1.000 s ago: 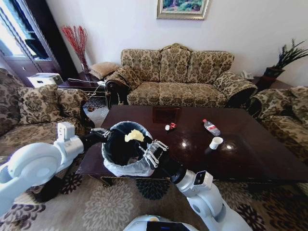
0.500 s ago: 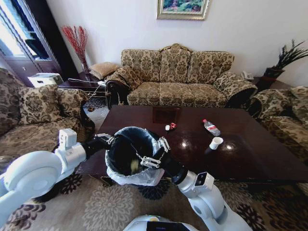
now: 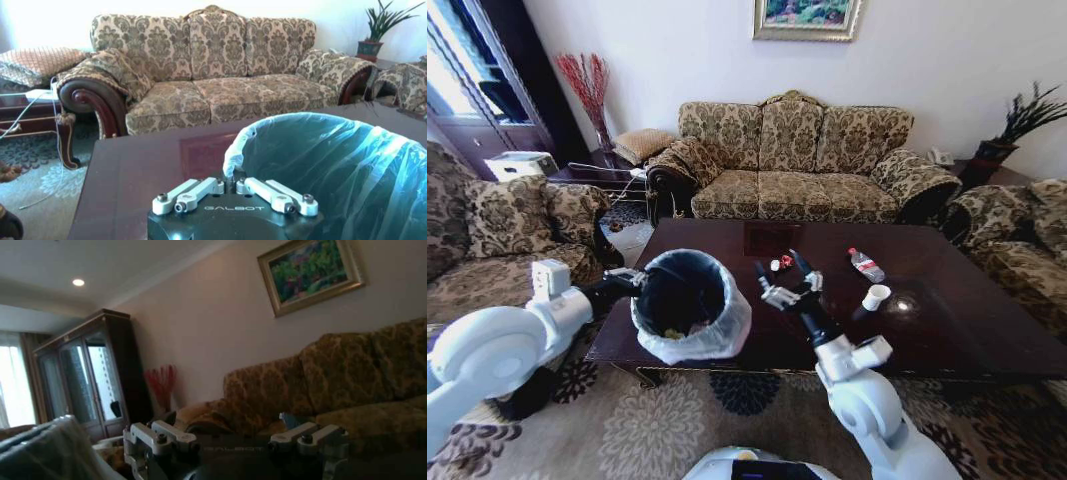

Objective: Move to the front of the table and place the trash on the table into the trash bin.

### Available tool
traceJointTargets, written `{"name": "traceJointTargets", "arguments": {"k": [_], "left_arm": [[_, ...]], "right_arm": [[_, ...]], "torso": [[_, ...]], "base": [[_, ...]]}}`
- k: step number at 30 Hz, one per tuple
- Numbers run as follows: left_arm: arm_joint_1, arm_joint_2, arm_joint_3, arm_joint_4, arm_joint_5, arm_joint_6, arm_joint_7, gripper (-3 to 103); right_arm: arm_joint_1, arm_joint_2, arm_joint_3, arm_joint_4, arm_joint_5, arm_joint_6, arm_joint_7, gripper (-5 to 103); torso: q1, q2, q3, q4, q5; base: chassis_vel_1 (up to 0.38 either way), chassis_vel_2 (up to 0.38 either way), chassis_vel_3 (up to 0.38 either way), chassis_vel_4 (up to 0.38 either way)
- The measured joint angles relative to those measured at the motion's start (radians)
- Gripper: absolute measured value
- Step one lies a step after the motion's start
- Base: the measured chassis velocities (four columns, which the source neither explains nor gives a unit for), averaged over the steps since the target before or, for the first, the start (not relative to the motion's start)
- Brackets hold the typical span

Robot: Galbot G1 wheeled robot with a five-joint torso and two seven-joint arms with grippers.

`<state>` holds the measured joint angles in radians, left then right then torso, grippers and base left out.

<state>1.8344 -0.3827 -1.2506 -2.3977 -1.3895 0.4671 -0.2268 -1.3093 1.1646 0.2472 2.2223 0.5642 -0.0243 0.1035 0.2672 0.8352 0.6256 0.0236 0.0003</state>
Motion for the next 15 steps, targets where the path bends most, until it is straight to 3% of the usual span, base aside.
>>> {"name": "traceJointTargets", "arguments": {"k": [4,15], "left_arm": [[-0.008,-0.001,0.009,-0.004,0.003,-0.003,0.006,4],[-0.01,-0.002,0.018,0.007,0.01,-0.009,0.028,4]], "right_arm": [[0.064,0.016,0.017,-0.184,-0.025,0.014,0.025,100],[0.163,0.049,-0.005,-0.39,-0.068,0.043,0.034,100]], "torso": [[0.0,0.0,0.0,0.0,0.0],[0.0,0.0,0.0,0.0,-0.0006]], "base": [[0.0,0.0,0.0,0.0],[-0.055,0.049,0.055,-0.055]]}}
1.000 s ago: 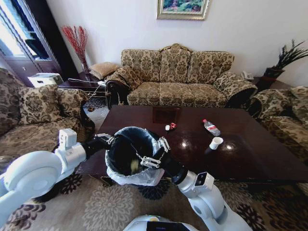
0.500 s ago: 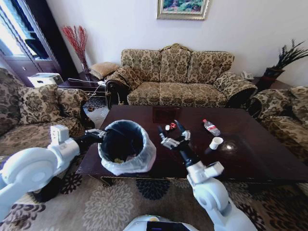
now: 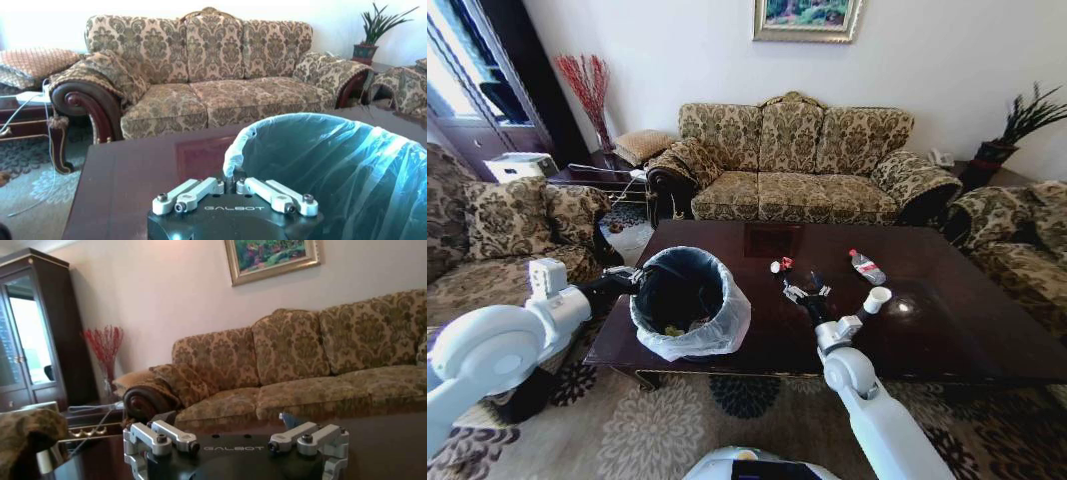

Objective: Move to the front of the table and place the trash on the table into the trash bin.

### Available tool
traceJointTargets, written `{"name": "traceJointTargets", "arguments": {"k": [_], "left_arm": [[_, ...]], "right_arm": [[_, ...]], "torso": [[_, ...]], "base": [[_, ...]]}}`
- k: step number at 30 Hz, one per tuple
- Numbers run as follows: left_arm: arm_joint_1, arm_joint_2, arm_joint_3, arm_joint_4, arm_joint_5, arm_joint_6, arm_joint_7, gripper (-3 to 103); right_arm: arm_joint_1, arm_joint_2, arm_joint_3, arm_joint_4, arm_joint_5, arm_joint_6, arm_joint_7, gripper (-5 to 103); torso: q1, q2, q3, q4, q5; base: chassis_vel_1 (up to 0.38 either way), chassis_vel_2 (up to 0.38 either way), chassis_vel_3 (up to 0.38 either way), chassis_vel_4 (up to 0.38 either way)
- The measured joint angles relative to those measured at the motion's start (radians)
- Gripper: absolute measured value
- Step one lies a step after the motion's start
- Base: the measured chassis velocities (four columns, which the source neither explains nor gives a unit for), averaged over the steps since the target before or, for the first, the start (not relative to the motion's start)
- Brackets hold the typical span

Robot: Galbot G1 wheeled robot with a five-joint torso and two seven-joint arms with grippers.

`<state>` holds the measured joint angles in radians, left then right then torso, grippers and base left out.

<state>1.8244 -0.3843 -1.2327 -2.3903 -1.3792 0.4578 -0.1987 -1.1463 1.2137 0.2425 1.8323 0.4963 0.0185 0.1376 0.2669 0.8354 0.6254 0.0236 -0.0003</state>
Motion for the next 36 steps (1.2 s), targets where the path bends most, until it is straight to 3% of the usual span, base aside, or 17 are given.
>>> {"name": "traceJointTargets", "arguments": {"k": [8,19,23,25,30,32,36], "left_arm": [[-0.005,0.006,0.005,0.002,-0.001,-0.002,0.002,4],[0.001,0.005,0.005,0.007,0.0,-0.002,0.004,4],[0.001,0.008,0.007,0.014,0.0,-0.003,0.004,4],[0.001,0.008,0.008,0.016,0.0,-0.003,0.003,4],[0.001,0.009,0.009,0.019,-0.001,-0.003,0.003,4],[0.001,0.01,0.009,0.02,-0.002,-0.003,0.002,4],[0.001,0.012,0.009,0.024,-0.003,-0.003,0.001,4]], "right_arm": [[0.144,0.087,-0.03,-0.281,-0.069,0.029,-0.002,100],[0.299,0.151,-0.076,-0.519,-0.085,0.044,-0.037,100],[0.353,0.166,-0.088,-0.584,-0.085,0.049,-0.059,101],[0.369,0.172,-0.09,-0.606,-0.086,0.049,-0.061,97],[0.423,0.193,-0.101,-0.686,-0.095,0.051,-0.076,71],[0.429,0.198,-0.102,-0.697,-0.097,0.05,-0.077,71],[0.439,0.205,-0.102,-0.726,-0.1,0.045,-0.077,54]], "torso": [[0.002,-0.001,0.001,-0.0004,0.0005],[-0.001,0.0,0.0,0.0006,0.0001],[0.001,0.0,0.0,-0.0004,0.0004],[0.001,0.0,0.0,-0.0005,0.0004],[0.0,0.0,0.0,0.0003,0.0002],[0.0,0.0,0.0,0.0003,0.0002],[0.0,0.0,0.0,0.0001,0.0003]], "base": [[-0.122,0.113,0.105,-0.095],[0.001,0.002,0.0,0.003],[0.0,0.0,0.0,0.0],[0.0,0.0,0.0,0.0],[0.0,0.0,0.0,0.0],[0.0,0.0,0.0,0.0],[0.0,0.0,0.0,0.0]]}}
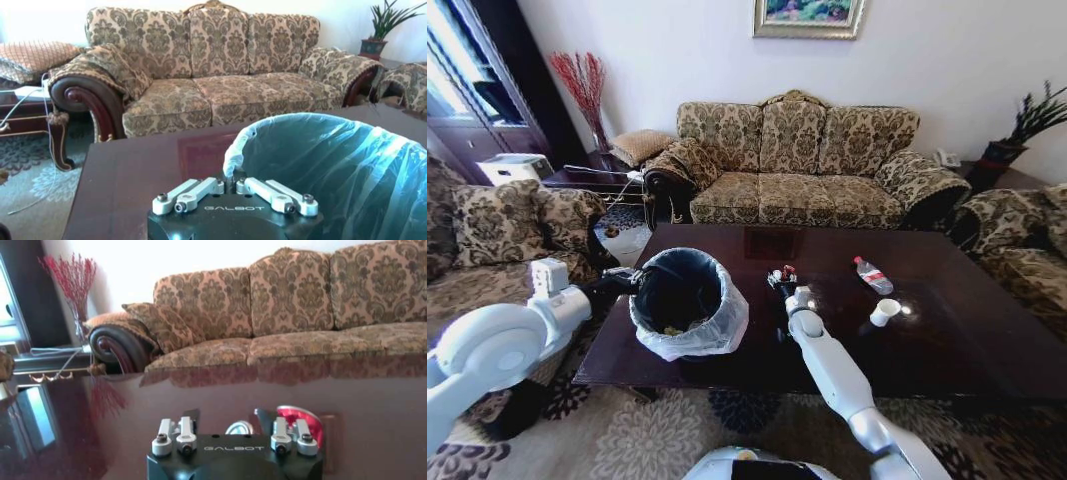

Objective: Move to the front of the table and place the trash on the table into the trash bin.

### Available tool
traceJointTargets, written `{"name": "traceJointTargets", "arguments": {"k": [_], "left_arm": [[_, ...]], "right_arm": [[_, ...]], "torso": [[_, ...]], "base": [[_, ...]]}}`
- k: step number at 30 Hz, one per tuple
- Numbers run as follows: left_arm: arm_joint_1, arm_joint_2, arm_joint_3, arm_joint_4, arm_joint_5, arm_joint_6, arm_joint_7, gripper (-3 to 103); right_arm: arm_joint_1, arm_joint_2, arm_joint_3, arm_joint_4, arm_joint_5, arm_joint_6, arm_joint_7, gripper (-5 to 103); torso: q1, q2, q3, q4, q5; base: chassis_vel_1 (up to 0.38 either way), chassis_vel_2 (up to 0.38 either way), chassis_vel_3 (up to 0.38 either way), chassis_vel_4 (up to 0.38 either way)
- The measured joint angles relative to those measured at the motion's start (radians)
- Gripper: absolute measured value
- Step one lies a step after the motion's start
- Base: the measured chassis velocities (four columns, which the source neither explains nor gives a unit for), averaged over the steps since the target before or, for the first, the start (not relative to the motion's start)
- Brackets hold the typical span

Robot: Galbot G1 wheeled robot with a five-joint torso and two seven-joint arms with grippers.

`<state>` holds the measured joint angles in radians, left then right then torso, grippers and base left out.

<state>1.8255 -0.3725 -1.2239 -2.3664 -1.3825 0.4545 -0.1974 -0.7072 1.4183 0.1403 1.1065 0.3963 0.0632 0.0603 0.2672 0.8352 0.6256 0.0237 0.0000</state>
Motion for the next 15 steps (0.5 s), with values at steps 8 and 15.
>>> {"name": "traceJointTargets", "arguments": {"k": [8,15], "left_arm": [[0.0,0.0,0.003,0.005,0.0,-0.001,0.0,4],[0.0,0.004,0.005,0.008,0.0,-0.003,-0.001,4]], "right_arm": [[0.001,-0.002,-0.002,-0.039,0.001,-0.004,-0.003,27],[-0.009,-0.007,-0.002,-0.029,0.018,-0.01,-0.006,8]], "torso": [[0.0,0.0,0.0,-0.0002,-0.0002],[0.0,0.0,0.0,0.0001,0.0]], "base": [[0.0,0.0,0.0,0.0],[0.0,0.0,0.0,0.0]]}}
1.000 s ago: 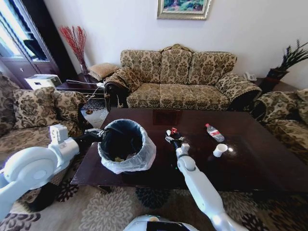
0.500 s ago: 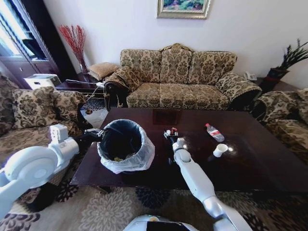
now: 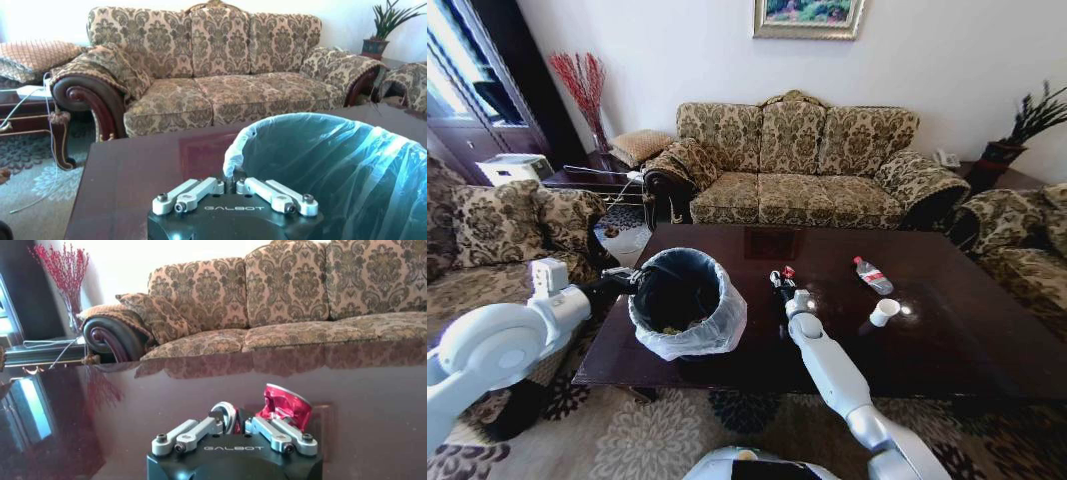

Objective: Move to the front of the table and place the trash on the table into the trash bin.

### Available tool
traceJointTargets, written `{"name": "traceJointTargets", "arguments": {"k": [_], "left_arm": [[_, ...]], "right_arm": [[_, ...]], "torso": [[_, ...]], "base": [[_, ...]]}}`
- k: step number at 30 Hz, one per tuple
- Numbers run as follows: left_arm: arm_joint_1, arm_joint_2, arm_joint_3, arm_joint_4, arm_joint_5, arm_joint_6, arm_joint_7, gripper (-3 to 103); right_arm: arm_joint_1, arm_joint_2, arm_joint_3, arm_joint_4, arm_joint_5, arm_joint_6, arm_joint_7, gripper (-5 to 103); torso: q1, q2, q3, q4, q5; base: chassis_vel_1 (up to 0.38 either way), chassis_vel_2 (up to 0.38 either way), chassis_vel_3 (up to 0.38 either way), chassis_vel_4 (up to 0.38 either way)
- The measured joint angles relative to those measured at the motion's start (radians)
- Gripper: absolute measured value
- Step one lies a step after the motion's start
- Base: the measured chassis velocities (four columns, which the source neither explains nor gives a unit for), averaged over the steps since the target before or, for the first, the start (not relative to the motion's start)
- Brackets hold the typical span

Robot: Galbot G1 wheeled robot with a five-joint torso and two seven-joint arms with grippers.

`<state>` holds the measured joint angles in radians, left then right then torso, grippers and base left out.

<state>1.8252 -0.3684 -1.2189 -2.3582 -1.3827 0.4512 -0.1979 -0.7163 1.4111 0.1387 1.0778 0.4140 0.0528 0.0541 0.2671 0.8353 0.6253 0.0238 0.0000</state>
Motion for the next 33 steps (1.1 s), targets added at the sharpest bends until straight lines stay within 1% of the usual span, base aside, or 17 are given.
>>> {"name": "traceJointTargets", "arguments": {"k": [9,11,12,14,15,16,18,19,20,22,23,24,25,27,28,30,33], "left_arm": [[0.001,-0.003,-0.001,-0.005,0.001,-0.001,0.0,4],[0.003,-0.005,-0.006,-0.008,0.001,-0.001,0.0,4],[0.003,-0.005,-0.006,-0.008,0.001,-0.001,0.0,4],[0.004,-0.005,-0.01,-0.01,0.001,-0.001,0.0,4],[0.007,-0.005,-0.013,-0.013,0.001,-0.001,0.0,4],[0.007,-0.005,-0.013,-0.013,0.001,-0.001,0.0,4],[0.011,-0.002,-0.017,-0.02,0.0,-0.001,0.0,4],[0.013,-0.001,-0.019,-0.023,0.0,0.0,-0.001,4],[0.013,-0.001,-0.019,-0.023,0.0,0.0,-0.001,4],[0.019,0.001,-0.023,-0.036,-0.001,0.005,-0.004,4],[0.023,0.002,-0.025,-0.041,-0.002,0.007,-0.005,4],[0.023,0.002,-0.025,-0.041,-0.002,0.007,-0.005,4],[0.029,0.002,-0.029,-0.05,-0.002,0.01,-0.007,4],[0.036,-0.001,-0.034,-0.061,-0.002,0.014,-0.008,4],[0.036,-0.001,-0.034,-0.061,-0.002,0.014,-0.008,4],[0.049,-0.005,-0.04,-0.074,-0.001,0.018,-0.008,4],[0.063,-0.008,-0.046,-0.081,0.004,0.021,-0.01,4]], "right_arm": [[-0.055,-0.025,0.003,0.09,0.017,-0.01,0.001,4],[-0.096,-0.046,0.008,0.177,0.027,0.018,-0.014,3],[-0.096,-0.046,0.008,0.177,0.027,0.018,-0.014,3],[-0.146,-0.071,0.017,0.288,0.034,0.057,-0.044,3],[-0.196,-0.098,0.022,0.411,0.047,0.081,-0.075,3],[-0.196,-0.098,0.022,0.411,0.047,0.081,-0.075,3],[-0.259,-0.146,0.028,0.637,0.09,0.096,-0.131,3],[-0.276,-0.163,0.028,0.709,0.11,0.098,-0.154,3],[-0.276,-0.163,0.028,0.709,0.11,0.098,-0.154,3],[-0.312,-0.21,0.026,0.922,0.184,0.101,-0.248,3],[-0.319,-0.224,0.023,0.987,0.216,0.097,-0.281,3],[-0.319,-0.224,0.023,0.987,0.216,0.097,-0.281,3],[-0.325,-0.237,0.016,1.073,0.256,0.083,-0.313,3],[-0.336,-0.247,-0.004,1.166,0.295,0.062,-0.338,3],[-0.336,-0.247,-0.004,1.166,0.295,0.062,-0.338,3],[-0.356,-0.258,-0.041,1.258,0.319,0.037,-0.354,3],[-0.384,-0.267,-0.064,1.301,0.297,0.03,-0.365,3]], "torso": [[0.0,0.0,0.0,-0.0003,0.0001],[0.0,0.0,0.001,0.0,0.0007],[0.0,0.0,0.001,0.0,0.0007],[0.0,0.0,0.001,-0.0001,0.0001],[0.0,0.0,0.001,-0.0002,0.0003],[0.0,0.0,0.001,-0.0002,0.0003],[0.0,0.0,0.0,-0.0005,-0.0001],[0.0,0.0,0.0,-0.0004,-0.0001],[0.0,0.0,0.0,-0.0004,-0.0001],[0.0,0.0,0.0,-0.0001,-0.0003],[0.0,0.0,0.0,-0.0002,-0.0002],[0.0,0.0,0.0,-0.0002,-0.0002],[0.0,0.0,0.0,-0.0001,-0.0001],[0.0,0.0,0.0,-0.0001,0.0001],[0.0,0.0,0.0,-0.0001,0.0001],[0.0,0.0,0.0,-0.0001,0.0001],[0.0,0.0,0.0,-0.0001,0.0]], "base": [[0.0,0.0,0.0,0.0],[0.0,0.0,0.0,0.0],[0.0,0.0,0.0,0.0],[0.0,0.0,0.0,0.0],[0.0,0.0,0.0,0.0],[0.0,0.0,0.0,0.0],[0.0,0.0,0.0,0.0],[0.0,0.0,0.0,0.0],[0.0,0.0,0.0,0.0],[0.0,0.0,0.0,0.0],[0.0,0.0,0.0,0.0],[0.0,0.0,0.0,0.0],[0.0,0.0,0.0,0.0],[0.0,0.0,0.0,0.0],[0.0,0.0,0.0,0.0],[0.0,0.0,0.0,0.0],[0.0,0.0,0.0,0.0]]}}
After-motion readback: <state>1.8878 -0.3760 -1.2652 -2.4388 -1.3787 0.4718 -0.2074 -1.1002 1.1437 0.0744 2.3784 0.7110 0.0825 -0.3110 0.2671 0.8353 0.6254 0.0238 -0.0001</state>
